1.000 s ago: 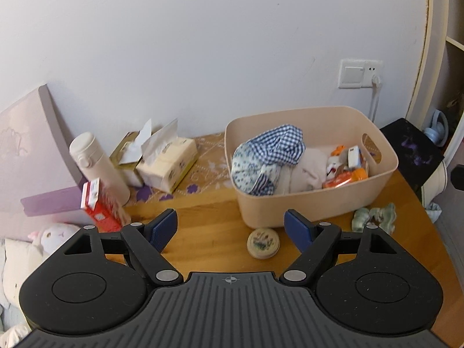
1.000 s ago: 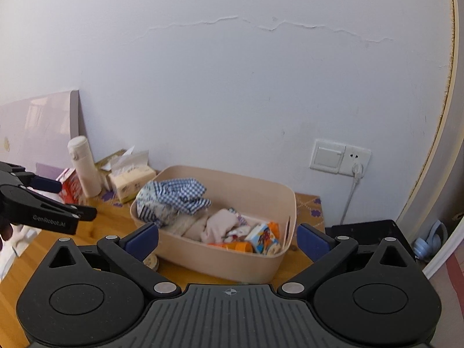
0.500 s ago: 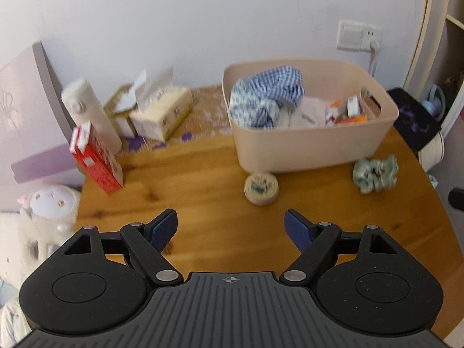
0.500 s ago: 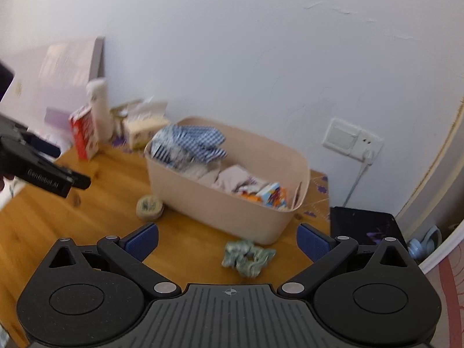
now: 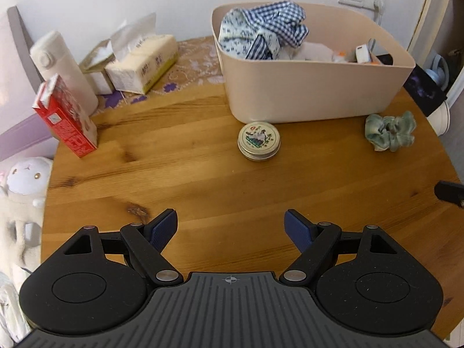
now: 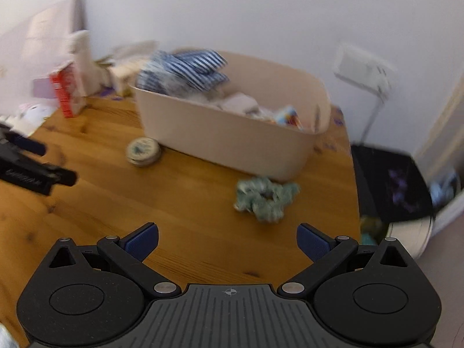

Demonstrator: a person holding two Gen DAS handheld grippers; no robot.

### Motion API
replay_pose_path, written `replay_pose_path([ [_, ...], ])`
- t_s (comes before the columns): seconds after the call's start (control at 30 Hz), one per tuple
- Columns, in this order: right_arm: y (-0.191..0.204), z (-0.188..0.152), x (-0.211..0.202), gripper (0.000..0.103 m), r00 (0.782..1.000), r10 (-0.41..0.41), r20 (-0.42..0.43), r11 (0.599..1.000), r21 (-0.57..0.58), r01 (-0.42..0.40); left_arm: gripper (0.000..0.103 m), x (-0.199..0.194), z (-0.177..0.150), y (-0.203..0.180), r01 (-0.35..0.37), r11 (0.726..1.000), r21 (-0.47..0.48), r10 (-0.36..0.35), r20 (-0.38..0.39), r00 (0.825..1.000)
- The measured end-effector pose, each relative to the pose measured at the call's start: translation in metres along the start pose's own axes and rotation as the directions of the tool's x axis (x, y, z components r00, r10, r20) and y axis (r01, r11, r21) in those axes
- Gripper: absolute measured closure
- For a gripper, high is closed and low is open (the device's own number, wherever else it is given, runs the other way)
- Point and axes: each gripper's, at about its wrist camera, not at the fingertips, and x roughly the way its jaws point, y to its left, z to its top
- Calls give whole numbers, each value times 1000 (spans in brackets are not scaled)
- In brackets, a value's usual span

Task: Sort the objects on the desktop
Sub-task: 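Withdraw both tools and reach the left tool to the round tin while the right tool reaches the green scrunchie, then grasp the round tin with the left tool while the right tool grasps the green scrunchie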

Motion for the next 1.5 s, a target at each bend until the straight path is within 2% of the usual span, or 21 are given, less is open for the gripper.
replay_pose_path([
  [0.13,-19,-5,23,0,999,0,-38,993,121,5,21,17,5,3,15,1000,-4,-16,-24,1000],
  [0.2,-25,-7,32,0,999,-15,-51,989,145,22,21,25,9,4,30,999,-13,-31,-27,999],
  [0.43,-35,-6,57,0,996,-56,-75,988,140,66,21,43,23,3,77,996,-41,-76,22,997],
  [0.63,-36,0,75,0,993,-82,-80,992,90,90,21,64,39,-6,90,996,-20,-90,-1,996],
  [1.03,-50,17,101,0,996,-75,-52,989,127,81,21,98,63,-17,111,994,-24,-112,-32,993],
  [1.23,-51,27,109,0,997,-71,-28,988,136,74,22,109,70,-22,92,996,2,-92,-30,995],
  [1.27,-49,29,110,2,997,-71,-26,989,131,74,28,110,71,-22,96,995,4,-96,-32,995],
  [1.4,-43,34,118,26,998,-42,-48,993,110,47,51,115,70,-21,123,992,6,-122,-60,991],
  [1.5,-38,34,118,37,998,-39,-40,993,109,44,51,116,70,-18,138,990,-2,-138,-59,989],
])
